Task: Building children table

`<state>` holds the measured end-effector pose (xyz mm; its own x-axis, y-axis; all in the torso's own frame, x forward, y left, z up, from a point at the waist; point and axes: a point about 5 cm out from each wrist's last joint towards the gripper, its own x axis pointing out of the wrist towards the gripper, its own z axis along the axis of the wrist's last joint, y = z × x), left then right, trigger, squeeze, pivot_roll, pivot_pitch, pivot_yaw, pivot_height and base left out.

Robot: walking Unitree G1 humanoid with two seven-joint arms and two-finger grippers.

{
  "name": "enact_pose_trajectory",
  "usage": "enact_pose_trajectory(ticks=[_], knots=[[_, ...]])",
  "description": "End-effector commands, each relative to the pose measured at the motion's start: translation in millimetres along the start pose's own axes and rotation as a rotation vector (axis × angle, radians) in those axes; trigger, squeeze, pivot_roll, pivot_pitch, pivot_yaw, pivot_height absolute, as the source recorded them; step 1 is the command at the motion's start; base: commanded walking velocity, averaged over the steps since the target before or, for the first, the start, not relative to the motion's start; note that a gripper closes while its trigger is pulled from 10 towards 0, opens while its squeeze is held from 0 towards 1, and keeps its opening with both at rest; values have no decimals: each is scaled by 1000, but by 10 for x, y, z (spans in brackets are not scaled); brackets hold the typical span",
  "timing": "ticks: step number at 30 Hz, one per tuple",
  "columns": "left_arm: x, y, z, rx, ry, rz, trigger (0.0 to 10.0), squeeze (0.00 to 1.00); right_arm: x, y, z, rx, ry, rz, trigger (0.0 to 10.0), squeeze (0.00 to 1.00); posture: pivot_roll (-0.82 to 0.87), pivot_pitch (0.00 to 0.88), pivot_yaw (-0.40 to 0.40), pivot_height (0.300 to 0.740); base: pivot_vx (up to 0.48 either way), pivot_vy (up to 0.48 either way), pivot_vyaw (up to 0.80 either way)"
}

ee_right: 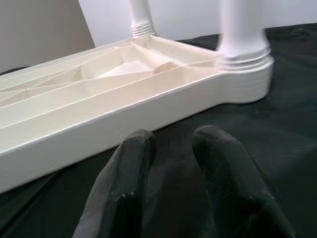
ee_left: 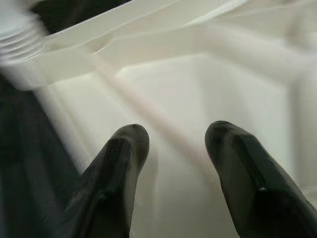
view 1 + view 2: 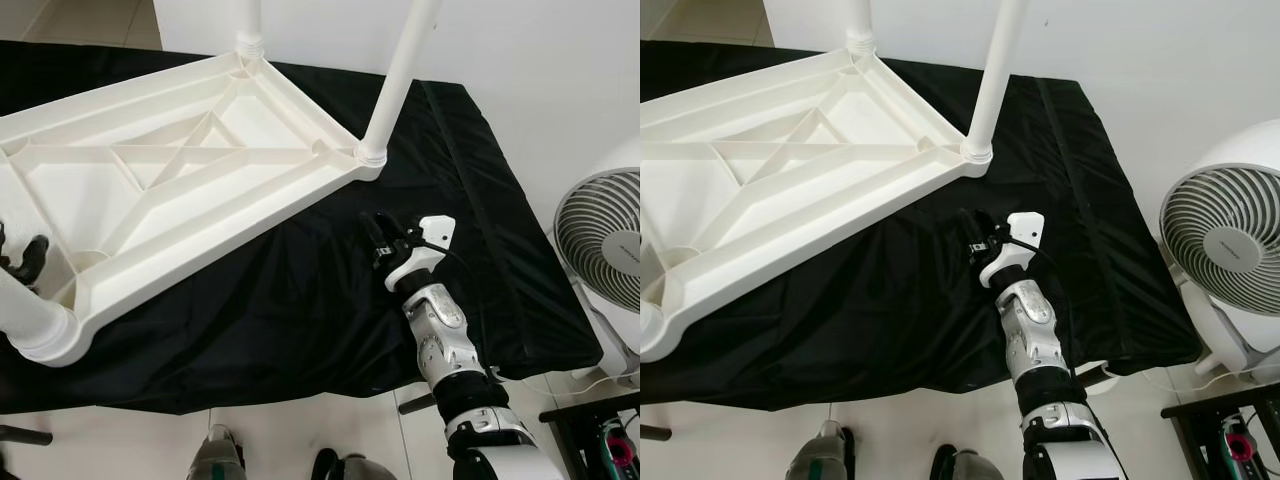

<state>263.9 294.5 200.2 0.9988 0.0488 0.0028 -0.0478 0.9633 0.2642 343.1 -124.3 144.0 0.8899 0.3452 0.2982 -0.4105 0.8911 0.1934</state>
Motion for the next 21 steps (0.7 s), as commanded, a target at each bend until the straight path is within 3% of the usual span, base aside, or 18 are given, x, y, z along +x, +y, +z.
enact_pose_trajectory(ticks=[1,3,8,11,21], knots=[[46,-237,-70,-75,35,-61,10000,0,-23,-33,9,-11,9,-14,10000,0,324,200,-101,740,0,0,0],[86,-362,-26,-126,11,-66,10000,0,-34,-47,24,-11,8,-20,10000,0,310,198,-101,740,0,0,0],[110,-503,2,-178,20,-113,10000,0,-43,-57,36,-13,7,-28,10000,0,310,198,-101,740,0,0,0],[158,-783,74,-229,15,-209,10000,0,-68,-97,54,-33,14,-58,10000,0,263,190,-96,740,0,0,0],[217,-1220,166,-302,-9,-334,10000,0,-131,-179,102,-68,3,-121,10000,0,217,181,-89,740,0,0,0]])
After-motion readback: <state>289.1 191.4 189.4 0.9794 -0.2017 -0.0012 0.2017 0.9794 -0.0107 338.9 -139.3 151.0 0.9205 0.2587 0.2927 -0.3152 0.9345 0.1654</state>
